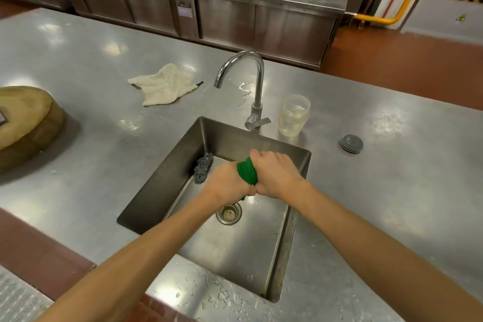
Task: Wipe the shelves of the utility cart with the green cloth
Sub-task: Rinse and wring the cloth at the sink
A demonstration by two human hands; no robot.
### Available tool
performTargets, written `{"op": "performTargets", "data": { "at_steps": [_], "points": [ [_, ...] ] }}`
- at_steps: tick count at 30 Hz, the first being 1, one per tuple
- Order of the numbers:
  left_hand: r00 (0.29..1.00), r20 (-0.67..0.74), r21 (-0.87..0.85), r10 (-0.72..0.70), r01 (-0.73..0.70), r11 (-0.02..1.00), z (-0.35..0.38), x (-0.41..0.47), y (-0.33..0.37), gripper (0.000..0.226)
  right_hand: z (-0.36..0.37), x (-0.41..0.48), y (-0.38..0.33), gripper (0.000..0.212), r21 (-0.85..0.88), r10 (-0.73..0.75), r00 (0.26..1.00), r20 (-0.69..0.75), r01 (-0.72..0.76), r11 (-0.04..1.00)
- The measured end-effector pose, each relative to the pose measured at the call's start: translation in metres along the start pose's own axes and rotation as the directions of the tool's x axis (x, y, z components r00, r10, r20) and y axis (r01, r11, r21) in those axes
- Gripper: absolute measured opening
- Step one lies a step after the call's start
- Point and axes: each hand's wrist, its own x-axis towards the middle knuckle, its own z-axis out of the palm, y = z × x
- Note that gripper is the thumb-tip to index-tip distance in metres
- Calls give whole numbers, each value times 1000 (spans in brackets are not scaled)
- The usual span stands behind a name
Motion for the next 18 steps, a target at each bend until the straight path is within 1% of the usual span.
{"op": "performTargets", "data": {
  "at_steps": [3,6,9,11,12,14,16,18],
  "points": [
    [997,-69,156,29,-18,988,2,5,-8,24,1,5,-3,44,26,49,998,42,-50,998],
    [987,-133,285,94,-52,957,3,3,-17,37,2,9,-8,38,80,74,992,104,-82,993],
    [968,-192,356,162,-85,931,5,1,-23,45,-2,15,-7,28,143,80,981,176,-106,984],
    [958,-208,380,199,-108,918,6,2,-26,39,-2,20,-4,20,212,69,968,241,-122,970],
    [955,-207,391,214,-120,913,6,2,-27,37,-1,22,-2,16,243,59,958,281,-131,961],
    [954,-186,404,235,-144,903,8,1,-31,38,3,25,2,11,297,46,919,391,-174,939],
    [955,-154,411,253,-171,896,12,-2,-35,41,7,25,3,15,327,32,862,506,-226,918],
    [954,-131,410,269,-195,891,16,-6,-38,42,11,22,4,17,331,10,817,576,-244,911]
  ]
}}
